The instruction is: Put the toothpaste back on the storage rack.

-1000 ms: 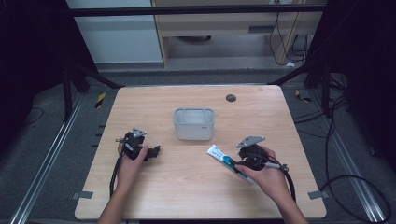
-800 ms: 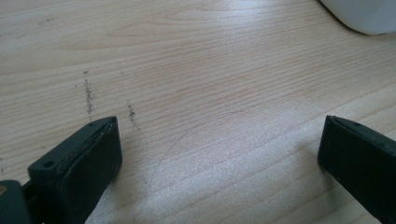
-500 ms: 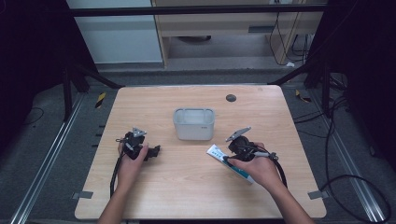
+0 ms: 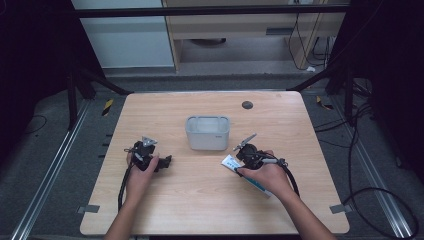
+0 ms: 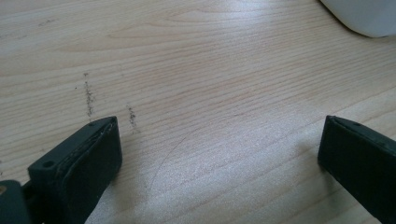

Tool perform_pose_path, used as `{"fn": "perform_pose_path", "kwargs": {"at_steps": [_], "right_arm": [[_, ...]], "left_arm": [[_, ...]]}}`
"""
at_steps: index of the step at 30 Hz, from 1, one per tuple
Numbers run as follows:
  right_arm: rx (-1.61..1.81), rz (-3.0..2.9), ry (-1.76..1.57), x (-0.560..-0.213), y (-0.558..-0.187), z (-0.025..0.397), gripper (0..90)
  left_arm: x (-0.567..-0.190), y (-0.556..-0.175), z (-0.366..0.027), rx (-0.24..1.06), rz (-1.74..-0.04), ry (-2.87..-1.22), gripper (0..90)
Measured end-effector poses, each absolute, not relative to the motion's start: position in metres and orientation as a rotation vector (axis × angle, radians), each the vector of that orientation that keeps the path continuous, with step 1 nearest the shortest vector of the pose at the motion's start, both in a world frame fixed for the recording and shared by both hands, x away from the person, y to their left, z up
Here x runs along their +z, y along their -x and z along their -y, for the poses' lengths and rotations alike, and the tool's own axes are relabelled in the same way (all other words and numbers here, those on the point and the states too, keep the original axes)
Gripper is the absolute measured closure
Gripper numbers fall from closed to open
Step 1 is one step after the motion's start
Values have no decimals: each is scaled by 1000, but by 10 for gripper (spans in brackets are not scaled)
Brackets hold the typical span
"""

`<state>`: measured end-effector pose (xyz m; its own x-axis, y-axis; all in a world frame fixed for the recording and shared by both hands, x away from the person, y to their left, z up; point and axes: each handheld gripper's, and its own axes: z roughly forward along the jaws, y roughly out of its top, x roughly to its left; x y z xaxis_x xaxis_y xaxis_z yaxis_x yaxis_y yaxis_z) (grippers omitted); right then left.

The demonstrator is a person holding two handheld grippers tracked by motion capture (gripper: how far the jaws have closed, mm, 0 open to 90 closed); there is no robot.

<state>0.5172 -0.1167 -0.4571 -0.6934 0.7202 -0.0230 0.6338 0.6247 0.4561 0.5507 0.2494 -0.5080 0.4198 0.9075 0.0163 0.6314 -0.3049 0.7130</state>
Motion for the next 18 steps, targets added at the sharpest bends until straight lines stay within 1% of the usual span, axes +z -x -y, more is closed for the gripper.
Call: {"fn": "perform_pose_path", "kwargs": {"at_steps": [4,14,18], "right_arm": [[618,-2655,-1141,-461,-522,117,510],[581,-2687,-1153,-465,-524,113,543],[566,-2694,-1147,-466,-526,110,541]], "left_arm": [[-508,-551,-249,564,-1296,-2046,0],[-508,-551,-249,562,-1293,-2048,0],[-508,-552,-249,562,-1292,-2049,0]]}}
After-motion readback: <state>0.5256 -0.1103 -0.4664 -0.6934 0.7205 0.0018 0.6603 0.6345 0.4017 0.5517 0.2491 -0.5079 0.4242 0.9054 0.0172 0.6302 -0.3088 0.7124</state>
